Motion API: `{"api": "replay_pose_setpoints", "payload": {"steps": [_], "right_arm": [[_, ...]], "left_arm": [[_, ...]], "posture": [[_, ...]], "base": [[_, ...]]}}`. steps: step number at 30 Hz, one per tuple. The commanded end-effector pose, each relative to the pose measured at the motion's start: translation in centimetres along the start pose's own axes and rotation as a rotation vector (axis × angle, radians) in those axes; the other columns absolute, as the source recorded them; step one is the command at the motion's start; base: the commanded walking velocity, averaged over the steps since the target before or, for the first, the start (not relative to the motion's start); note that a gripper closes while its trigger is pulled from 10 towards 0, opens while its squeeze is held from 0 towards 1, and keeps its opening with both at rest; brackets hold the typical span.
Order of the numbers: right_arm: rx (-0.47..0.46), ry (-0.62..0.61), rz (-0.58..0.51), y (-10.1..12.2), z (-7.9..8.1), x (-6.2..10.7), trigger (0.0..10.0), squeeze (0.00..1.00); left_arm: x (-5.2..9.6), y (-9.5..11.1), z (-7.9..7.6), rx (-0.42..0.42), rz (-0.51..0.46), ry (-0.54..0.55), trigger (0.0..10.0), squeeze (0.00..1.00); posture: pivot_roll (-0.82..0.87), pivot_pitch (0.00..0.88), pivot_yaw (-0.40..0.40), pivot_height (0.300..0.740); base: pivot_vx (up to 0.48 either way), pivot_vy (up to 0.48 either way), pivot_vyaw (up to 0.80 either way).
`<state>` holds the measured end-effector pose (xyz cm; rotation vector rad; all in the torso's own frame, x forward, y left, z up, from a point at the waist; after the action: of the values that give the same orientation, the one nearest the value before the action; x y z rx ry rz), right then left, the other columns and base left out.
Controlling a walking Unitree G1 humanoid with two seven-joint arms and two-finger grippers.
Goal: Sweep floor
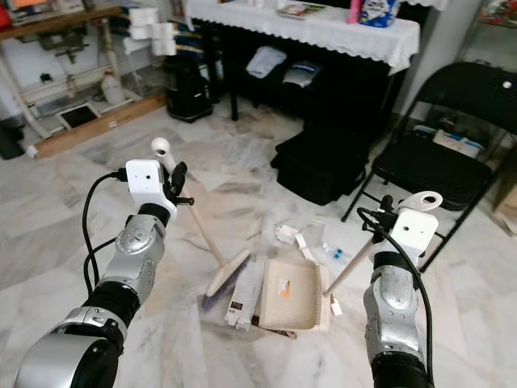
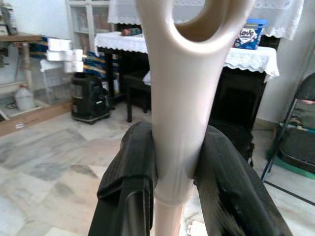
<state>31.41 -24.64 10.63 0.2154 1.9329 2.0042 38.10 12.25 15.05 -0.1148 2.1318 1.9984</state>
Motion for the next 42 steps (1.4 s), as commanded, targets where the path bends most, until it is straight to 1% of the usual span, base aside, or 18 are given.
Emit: {"api": "replay_pose_setpoints", "payload": {"steps": [1,5,13,19,26,33,37,38,39,42], "right_arm": [[-0.009,0.007,-0.062,1.6,0.3,-0.5,10.0,0.0],[-0.007,0.008,-0.055,1.4,0.2,-0.3,10.0,0.0],[-0.007,0.007,-0.051,1.4,0.2,-0.3,10.0,0.0],[-0.008,0.009,-0.067,1.9,0.3,-0.4,10.0,0.0],[0.001,0.006,-0.061,1.7,-0.1,0.2,10.0,0.0],[0.019,-0.022,-0.01,0.3,-1.1,1.5,10.0,0.0],[0.041,-0.045,0.069,-1.9,-2.0,3.2,10.0,0.0],[0.041,-0.045,0.069,-1.9,-2.0,3.2,10.0,0.0],[0.037,-0.054,0.088,-2.5,-2.1,3.8,10.0,0.0],[0.032,-0.076,0.113,-3.2,-2.3,4.7,10.0,0.0]], "left_arm": [[-0.4,1.1,-0.3,-0.008,-0.046,-0.014,10.0,0.0],[-0.4,1.1,-0.3,-0.005,-0.048,-0.016,10.0,0.0],[-0.4,1.2,-0.2,-0.008,-0.048,-0.013,10.0,0.0],[-0.5,1.2,-0.3,-0.002,-0.051,-0.018,10.0,0.0],[-0.5,1.1,-0.3,-0.011,-0.043,-0.016,10.0,0.0],[-0.4,0.9,-0.3,-0.015,-0.036,-0.018,10.0,0.0],[-0.3,0.8,-0.5,-0.016,-0.034,-0.021,10.0,0.0],[-0.3,0.8,-0.5,-0.016,-0.034,-0.021,10.0,0.0],[-0.3,0.9,-0.5,-0.016,-0.034,-0.022,10.0,0.0],[-0.4,0.9,-0.5,-0.018,-0.033,-0.023,10.0,0.0]], "posture": [[-0.17,0.0,0.034,0.74],[-0.17,0.0,0.034,0.74],[-0.17,0.0,0.035,0.74],[-0.18,0.0,0.036,0.74],[-0.18,0.0,0.035,0.74],[-0.18,0.0,0.034,0.74],[-0.18,0.0,0.035,0.74],[-0.18,0.0,0.035,0.74],[-0.18,0.0,0.037,0.74],[-0.18,0.0,0.042,0.74]], "base": [[-0.48,0.0,0.0],[-0.359,0.0,0.0],[0.0,0.0,0.0],[-0.424,0.0,0.0],[0.0,0.0,0.0],[0.0,0.0,0.0],[0.0,0.0,0.0],[0.0,0.0,0.0],[0.0,0.0,0.0],[0.0,0.0,0.0]]}}
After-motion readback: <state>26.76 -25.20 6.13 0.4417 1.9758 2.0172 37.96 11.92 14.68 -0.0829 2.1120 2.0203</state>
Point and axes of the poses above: a point about 5 cm out from each wrist's last joint towards the gripper, its own x axis pointing back from the gripper into the wrist, its own y axis along the axis of the wrist's last joint, z = x × y, the point moved 1 cm from there along -x, pointing out of the wrist towards the gripper, and after that the axes turned 1 degree about -x, right-handed, at the moved point
